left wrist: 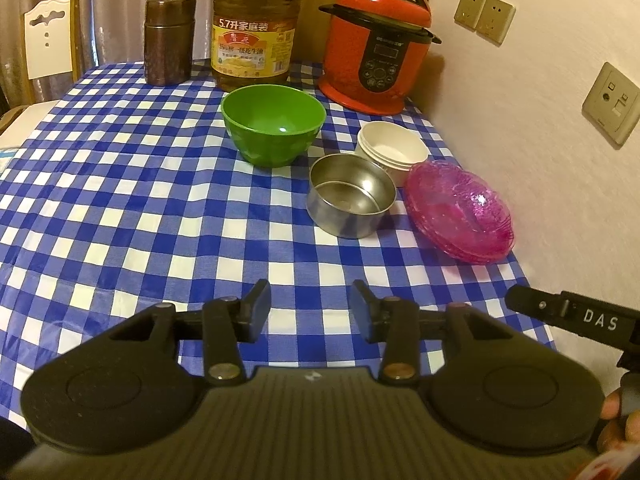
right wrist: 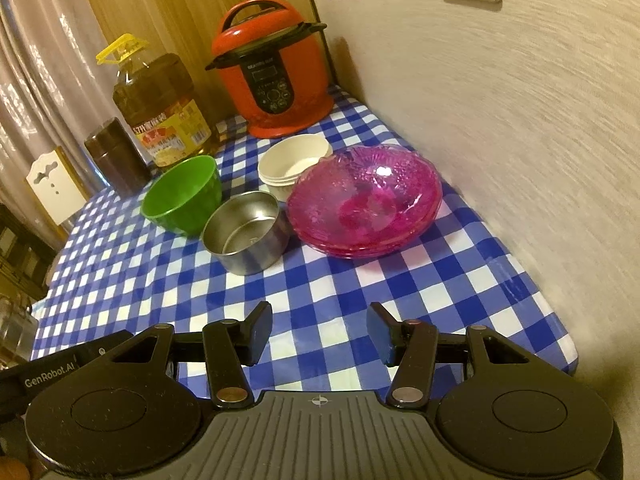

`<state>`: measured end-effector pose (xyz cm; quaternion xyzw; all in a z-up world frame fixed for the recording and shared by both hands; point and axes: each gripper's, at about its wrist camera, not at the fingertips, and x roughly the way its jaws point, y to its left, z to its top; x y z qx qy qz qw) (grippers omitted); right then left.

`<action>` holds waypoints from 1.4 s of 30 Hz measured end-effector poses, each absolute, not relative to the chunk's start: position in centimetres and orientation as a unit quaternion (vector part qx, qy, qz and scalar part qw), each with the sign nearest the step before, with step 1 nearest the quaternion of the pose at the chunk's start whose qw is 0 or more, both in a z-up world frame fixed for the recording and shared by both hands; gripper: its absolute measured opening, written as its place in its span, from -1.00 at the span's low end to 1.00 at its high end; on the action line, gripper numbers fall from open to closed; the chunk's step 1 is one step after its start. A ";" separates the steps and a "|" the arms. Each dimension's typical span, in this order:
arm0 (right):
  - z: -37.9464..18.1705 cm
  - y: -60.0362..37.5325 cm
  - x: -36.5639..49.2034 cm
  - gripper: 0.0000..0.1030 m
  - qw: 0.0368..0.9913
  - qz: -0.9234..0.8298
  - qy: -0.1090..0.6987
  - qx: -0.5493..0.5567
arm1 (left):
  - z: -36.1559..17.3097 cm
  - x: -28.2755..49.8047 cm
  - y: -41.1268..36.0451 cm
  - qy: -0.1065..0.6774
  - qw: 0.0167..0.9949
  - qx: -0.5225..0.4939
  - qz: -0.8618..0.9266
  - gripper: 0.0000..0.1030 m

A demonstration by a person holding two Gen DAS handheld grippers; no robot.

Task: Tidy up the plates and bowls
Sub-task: 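Pull both grippers back from the pink plate stack, then move both grippers to the rim of the cream-white bowl stack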

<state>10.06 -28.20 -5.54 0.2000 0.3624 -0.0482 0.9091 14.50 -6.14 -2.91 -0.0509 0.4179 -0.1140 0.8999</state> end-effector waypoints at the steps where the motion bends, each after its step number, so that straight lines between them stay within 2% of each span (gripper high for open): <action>1: -5.6 -28.2 10.1 0.02 0.909 -0.048 0.364 0.199 | -2.9 14.6 -6.3 0.418 0.900 -0.050 -0.115 -0.22; 25: -5.0 -32.0 15.5 0.02 0.912 -0.055 0.356 0.198 | -2.3 21.9 -10.0 0.413 0.897 -0.063 -0.143 -0.14; 35: -2.8 -33.9 22.7 0.02 0.930 -0.041 0.329 0.158 | -1.9 29.4 -12.4 0.409 0.895 -0.092 -0.151 -0.09; 42: -4.4 -36.0 29.4 0.02 0.927 -0.028 0.347 0.142 | -3.1 35.7 -14.8 0.417 0.891 -0.087 -0.156 -0.09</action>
